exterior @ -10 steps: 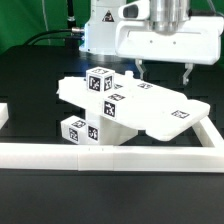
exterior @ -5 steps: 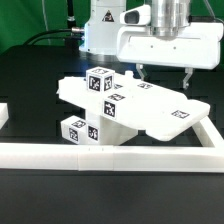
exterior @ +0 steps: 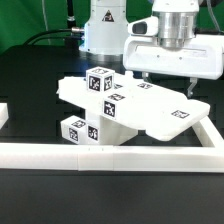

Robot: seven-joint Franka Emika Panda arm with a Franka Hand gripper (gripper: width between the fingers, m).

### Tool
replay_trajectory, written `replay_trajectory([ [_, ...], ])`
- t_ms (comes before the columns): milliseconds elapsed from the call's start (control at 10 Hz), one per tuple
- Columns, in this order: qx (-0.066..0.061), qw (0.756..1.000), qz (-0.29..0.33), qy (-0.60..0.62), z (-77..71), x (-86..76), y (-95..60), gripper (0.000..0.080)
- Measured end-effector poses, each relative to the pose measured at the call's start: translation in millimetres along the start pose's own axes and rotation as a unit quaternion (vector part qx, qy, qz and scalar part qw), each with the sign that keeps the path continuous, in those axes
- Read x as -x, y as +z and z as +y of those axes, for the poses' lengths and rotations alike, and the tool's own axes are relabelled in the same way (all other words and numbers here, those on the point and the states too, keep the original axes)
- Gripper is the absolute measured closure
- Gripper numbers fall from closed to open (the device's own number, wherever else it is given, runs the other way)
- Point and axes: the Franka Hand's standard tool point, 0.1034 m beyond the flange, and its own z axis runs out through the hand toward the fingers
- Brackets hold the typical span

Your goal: Assemble chair

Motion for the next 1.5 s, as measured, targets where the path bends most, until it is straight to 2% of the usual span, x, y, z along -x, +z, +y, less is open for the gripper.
replay_trajectory([
  [100,0.001,1.0,0.0,-0.002,0.0,0.2,0.7,0.0192],
  [300,0.002,1.0,-0.002,-0.006,3.3,-1.9,1.0,0.0474],
  [400,0.002,1.0,-0.003,-0.006,2.9,-1.6,0.7,0.0474],
  [500,0.003,1.0,-0.004,-0.006,3.9,-2.5,0.5,0.0516],
  [900,0.003,1.0,-0.007,-0.007,8.4,-10.5,-4.4,0.0516],
  [1000,0.005,1.0,-0.018,-0.016,5.8,-14.0,-15.8,0.0516],
  [1200,-0.012,0.999,-0.038,-0.02,10.2,-32.3,-58.7,0.0515],
  [1300,-0.019,0.999,-0.045,-0.022,15.1,-42.3,-74.3,0.0515],
  [1400,-0.021,0.998,-0.055,-0.035,17.3,-58.2,-91.5,0.0515],
  [1500,-0.018,0.997,-0.055,-0.056,13.4,-84.9,-109.8,0.0515],
])
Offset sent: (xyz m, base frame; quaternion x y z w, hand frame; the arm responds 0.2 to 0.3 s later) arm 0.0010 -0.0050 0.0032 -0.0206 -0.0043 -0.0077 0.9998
